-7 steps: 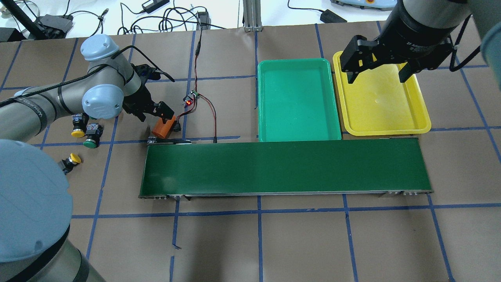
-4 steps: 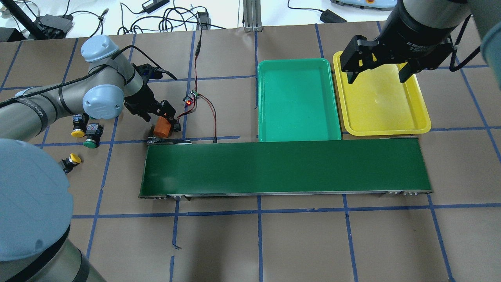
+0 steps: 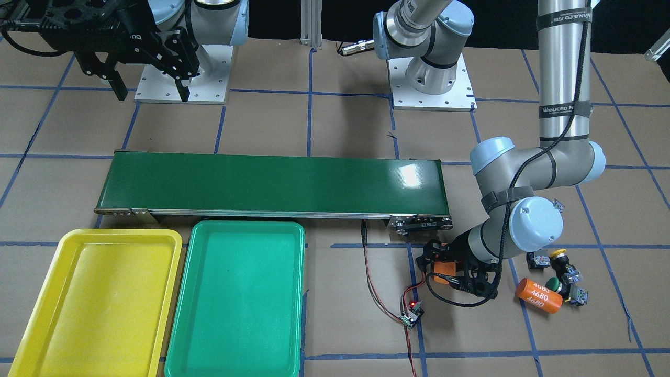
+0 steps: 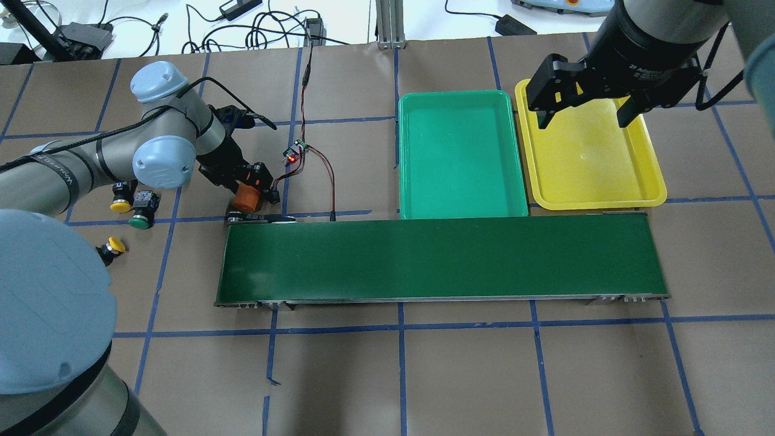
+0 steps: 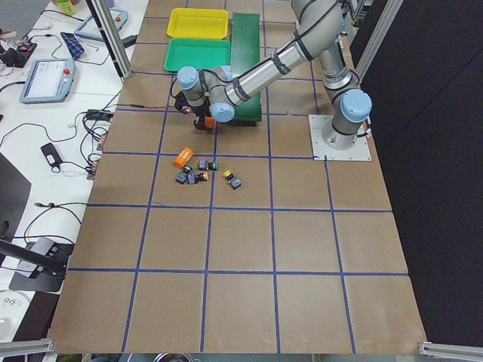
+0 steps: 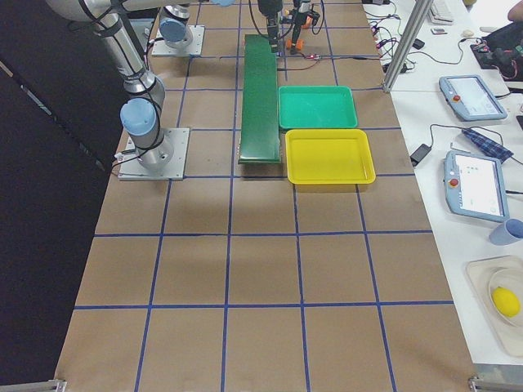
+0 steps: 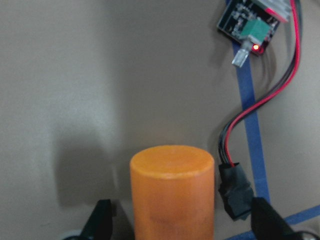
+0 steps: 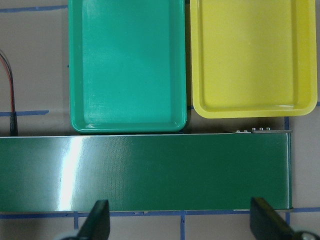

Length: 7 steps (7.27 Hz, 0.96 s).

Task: Sort buttons by color to trays
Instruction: 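Close the left gripper on the plain orange cylinder and lift it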

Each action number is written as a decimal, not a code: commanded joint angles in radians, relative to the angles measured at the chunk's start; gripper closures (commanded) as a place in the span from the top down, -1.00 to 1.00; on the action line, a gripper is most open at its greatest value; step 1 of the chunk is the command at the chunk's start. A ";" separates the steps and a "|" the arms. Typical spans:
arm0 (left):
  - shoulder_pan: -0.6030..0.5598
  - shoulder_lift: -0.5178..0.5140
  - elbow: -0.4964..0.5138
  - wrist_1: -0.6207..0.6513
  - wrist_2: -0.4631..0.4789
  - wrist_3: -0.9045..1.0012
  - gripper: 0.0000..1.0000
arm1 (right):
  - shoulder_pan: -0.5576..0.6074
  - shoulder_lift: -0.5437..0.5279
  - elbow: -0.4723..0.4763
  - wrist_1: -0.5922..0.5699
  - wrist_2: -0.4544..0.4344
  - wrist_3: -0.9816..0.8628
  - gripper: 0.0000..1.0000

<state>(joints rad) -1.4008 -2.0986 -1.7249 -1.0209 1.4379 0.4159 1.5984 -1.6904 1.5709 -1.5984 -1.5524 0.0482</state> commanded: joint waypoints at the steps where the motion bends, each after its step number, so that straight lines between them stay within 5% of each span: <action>1: 0.000 0.035 0.020 -0.034 0.006 -0.006 -0.99 | 0.000 0.000 0.001 0.000 0.000 0.001 1.00; 3: -0.010 0.081 0.030 -0.062 0.076 0.048 -1.00 | 0.000 0.000 0.001 0.000 0.000 0.001 1.00; 7: -0.177 0.256 -0.030 -0.162 0.105 0.533 -1.00 | 0.000 0.000 0.000 0.000 0.002 0.001 1.00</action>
<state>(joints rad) -1.4966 -1.9018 -1.7287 -1.1449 1.5290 0.8373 1.5984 -1.6905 1.5710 -1.5984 -1.5514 0.0491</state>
